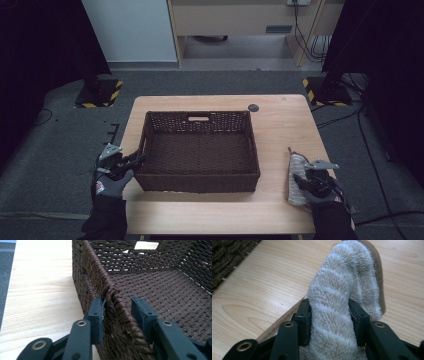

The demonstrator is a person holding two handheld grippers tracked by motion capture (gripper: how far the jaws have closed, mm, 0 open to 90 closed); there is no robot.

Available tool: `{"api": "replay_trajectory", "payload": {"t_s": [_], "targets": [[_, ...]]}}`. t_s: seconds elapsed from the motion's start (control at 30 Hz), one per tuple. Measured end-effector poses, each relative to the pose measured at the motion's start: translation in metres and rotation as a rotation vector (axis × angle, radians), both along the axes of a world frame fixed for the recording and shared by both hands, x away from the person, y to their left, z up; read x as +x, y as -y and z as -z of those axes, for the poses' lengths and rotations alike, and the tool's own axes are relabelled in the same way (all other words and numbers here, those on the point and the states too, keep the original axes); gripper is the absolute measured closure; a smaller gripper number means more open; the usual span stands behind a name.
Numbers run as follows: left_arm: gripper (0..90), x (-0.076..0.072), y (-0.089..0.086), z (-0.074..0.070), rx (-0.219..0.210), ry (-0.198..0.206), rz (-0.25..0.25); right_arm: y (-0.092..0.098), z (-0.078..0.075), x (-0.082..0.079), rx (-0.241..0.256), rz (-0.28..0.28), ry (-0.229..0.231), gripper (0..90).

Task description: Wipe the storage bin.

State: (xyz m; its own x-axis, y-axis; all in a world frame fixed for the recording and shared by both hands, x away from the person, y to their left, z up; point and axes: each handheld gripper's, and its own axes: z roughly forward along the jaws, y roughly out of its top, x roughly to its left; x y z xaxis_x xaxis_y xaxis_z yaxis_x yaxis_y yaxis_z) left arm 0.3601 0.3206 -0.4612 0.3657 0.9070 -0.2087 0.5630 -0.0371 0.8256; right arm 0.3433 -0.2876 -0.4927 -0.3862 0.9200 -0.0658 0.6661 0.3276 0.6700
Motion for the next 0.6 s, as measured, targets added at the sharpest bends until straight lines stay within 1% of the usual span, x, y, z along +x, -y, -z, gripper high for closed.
{"api": "replay_trajectory", "payload": {"t_s": [0.03,0.07,0.17,0.27,0.33,0.37,0.4,0.43,0.6], "targets": [[61.7,0.000,0.000,0.000,0.000,0.000,0.000,0.002,-0.001,-0.001,0.005,-0.004,0.004,60.2],[61.6,0.000,0.000,0.000,-0.001,0.000,0.000,0.004,-0.001,-0.001,0.014,-0.009,-0.007,60.2],[61.7,0.000,0.000,0.000,0.001,0.001,0.000,0.007,0.004,-0.001,0.018,-0.017,-0.040,60.2],[61.4,0.000,0.000,0.000,0.002,0.001,-0.001,0.004,0.005,0.000,-0.007,-0.021,-0.036,58.3],[61.0,0.000,0.000,0.000,0.004,0.001,-0.002,0.004,0.005,0.000,-0.010,-0.021,-0.033,54.7],[60.8,0.000,0.000,0.000,0.005,0.002,-0.002,0.004,0.005,0.000,-0.005,-0.015,-0.029,51.5],[60.6,0.000,0.000,0.000,0.006,0.002,-0.002,0.004,0.005,0.000,0.000,-0.005,-0.021,49.3],[60.5,0.000,0.000,0.000,0.007,0.001,-0.002,0.005,0.003,-0.001,0.000,-0.008,-0.016,47.3],[60.3,0.000,0.000,0.000,0.013,0.001,0.000,0.009,-0.010,-0.004,0.039,0.002,0.080,35.6]]}}
